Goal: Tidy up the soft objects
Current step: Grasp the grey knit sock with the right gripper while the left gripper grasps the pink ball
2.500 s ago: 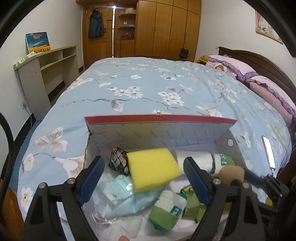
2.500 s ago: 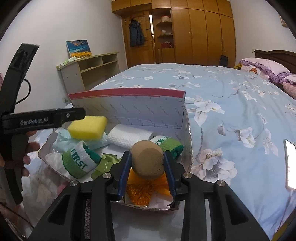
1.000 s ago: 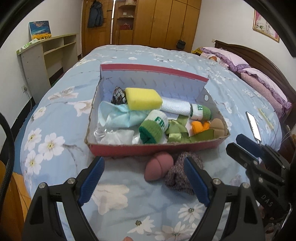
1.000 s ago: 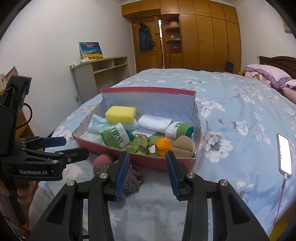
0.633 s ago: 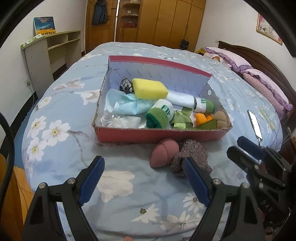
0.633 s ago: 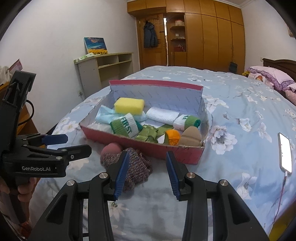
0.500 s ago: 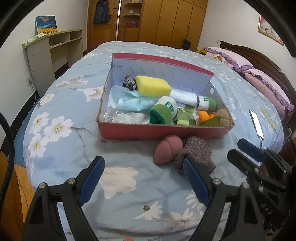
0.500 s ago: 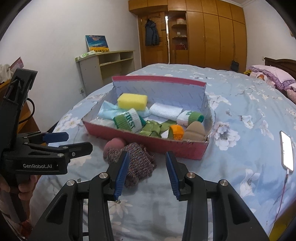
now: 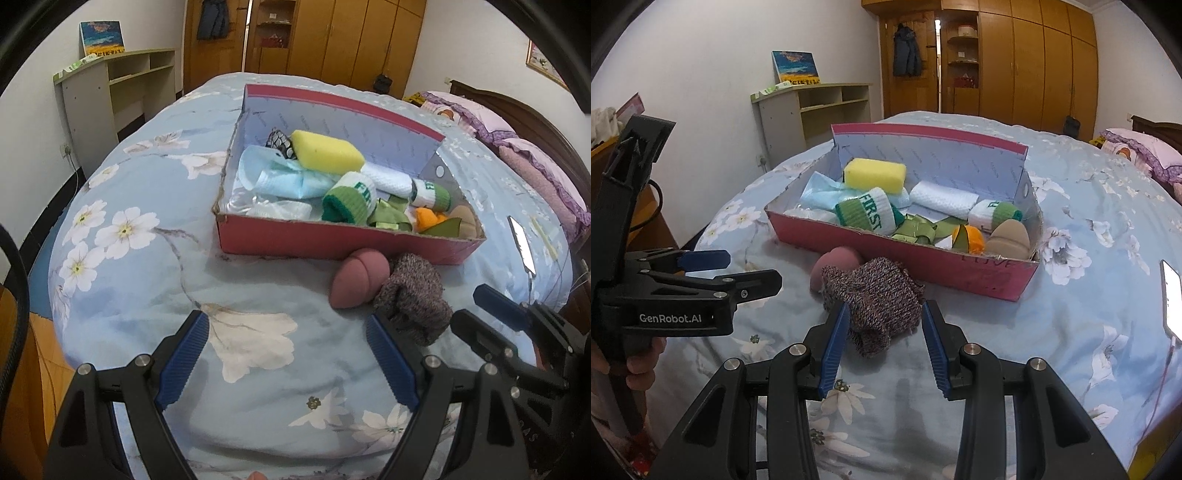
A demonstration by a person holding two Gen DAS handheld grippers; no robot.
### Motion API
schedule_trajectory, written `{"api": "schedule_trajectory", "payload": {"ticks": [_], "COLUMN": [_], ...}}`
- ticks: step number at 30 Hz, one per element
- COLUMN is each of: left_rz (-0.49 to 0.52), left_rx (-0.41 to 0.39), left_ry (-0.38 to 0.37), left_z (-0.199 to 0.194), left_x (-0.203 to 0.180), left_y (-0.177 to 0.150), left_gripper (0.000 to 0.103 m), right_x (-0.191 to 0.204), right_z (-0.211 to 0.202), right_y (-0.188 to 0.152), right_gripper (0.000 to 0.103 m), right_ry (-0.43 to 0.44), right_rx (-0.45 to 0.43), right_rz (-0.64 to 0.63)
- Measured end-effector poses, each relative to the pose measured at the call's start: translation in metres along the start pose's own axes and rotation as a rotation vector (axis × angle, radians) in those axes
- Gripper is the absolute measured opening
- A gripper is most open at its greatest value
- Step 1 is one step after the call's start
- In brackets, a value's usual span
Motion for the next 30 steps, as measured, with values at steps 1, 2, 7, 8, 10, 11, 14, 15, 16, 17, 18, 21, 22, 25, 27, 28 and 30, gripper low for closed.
{"api": "schedule_trajectory", "payload": {"ticks": [1,2,7,8,10,11,14,15,16,17,18,21,22,25,27,28,30], "left_rz": [-0.001,-0.002,-0.01,-0.012,-0.017,-0.019,-0.03,-0.033,-0.036,-0.038,-0.04,-0.044,-0.044,-0.043,-0.042,-0.042,-0.039], "left_rx": [0.003,0.006,0.018,0.02,0.023,0.024,0.029,0.03,0.033,0.034,0.036,0.04,0.041,0.044,0.045,0.045,0.046], "left_ry": [0.0,-0.001,-0.003,-0.003,-0.002,-0.002,-0.003,-0.004,-0.005,-0.005,-0.005,-0.008,-0.009,-0.01,-0.01,-0.011,-0.011], "left_z": [0.001,0.002,0.007,0.008,0.01,0.01,0.012,0.013,0.014,0.014,0.015,0.016,0.016,0.017,0.017,0.017,0.017], "left_x": [0.0,0.001,0.004,0.005,0.008,0.009,0.012,0.013,0.014,0.014,0.015,0.016,0.016,0.015,0.015,0.015,0.014], "left_y": [-0.001,-0.002,-0.005,-0.006,-0.007,-0.008,-0.01,-0.01,-0.011,-0.012,-0.012,-0.014,-0.014,-0.015,-0.015,-0.016,-0.016], "left_gripper": [0.09,0.09,0.09,0.09,0.09,0.09,0.09,0.09,0.09,0.09,0.09,0.09,0.09,0.09,0.09,0.09,0.09], "right_x": [0.0,0.0,0.005,0.007,0.01,0.012,0.017,0.018,0.018,0.019,0.018,0.02,0.019,0.018,0.015,0.014,0.011], "right_z": [0.001,0.002,0.009,0.011,0.016,0.018,0.024,0.027,0.029,0.032,0.034,0.039,0.04,0.039,0.039,0.038,0.036], "right_y": [0.0,-0.001,-0.005,-0.006,-0.008,-0.009,-0.009,-0.008,-0.008,-0.007,-0.007,-0.007,-0.007,-0.008,-0.008,-0.007,-0.007], "right_gripper": [0.042,0.042,0.042,0.042,0.042,0.042,0.043,0.043,0.043,0.043,0.043,0.043,0.043,0.036,0.025,0.023,0.017], "right_ry": [-0.001,-0.001,-0.007,-0.01,-0.005,0.001,-0.003,-0.01,-0.015,-0.023,-0.027,-0.019,-0.017,-0.011,-0.014,-0.012,-0.004], "right_rx": [0.003,0.006,0.028,0.035,0.047,0.054,0.062,0.063,0.063,0.067,0.07,0.083,0.081,0.073,0.067,0.065,0.062], "right_rz": [0.0,0.0,-0.021,-0.03,-0.044,-0.049,-0.071,-0.08,-0.084,-0.089,-0.091,-0.086,-0.082,-0.075,-0.07,-0.064,-0.048]}}
Point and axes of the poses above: each gripper's, at about its wrist camera, not at the fingertips, and z roughly the way its jaws point, x to its left, y to its top, the point moved 10 cm from there along z, roughly the way its jaws point, and after that the axes turned 8 degrees about -y, right-handed, at the moved point
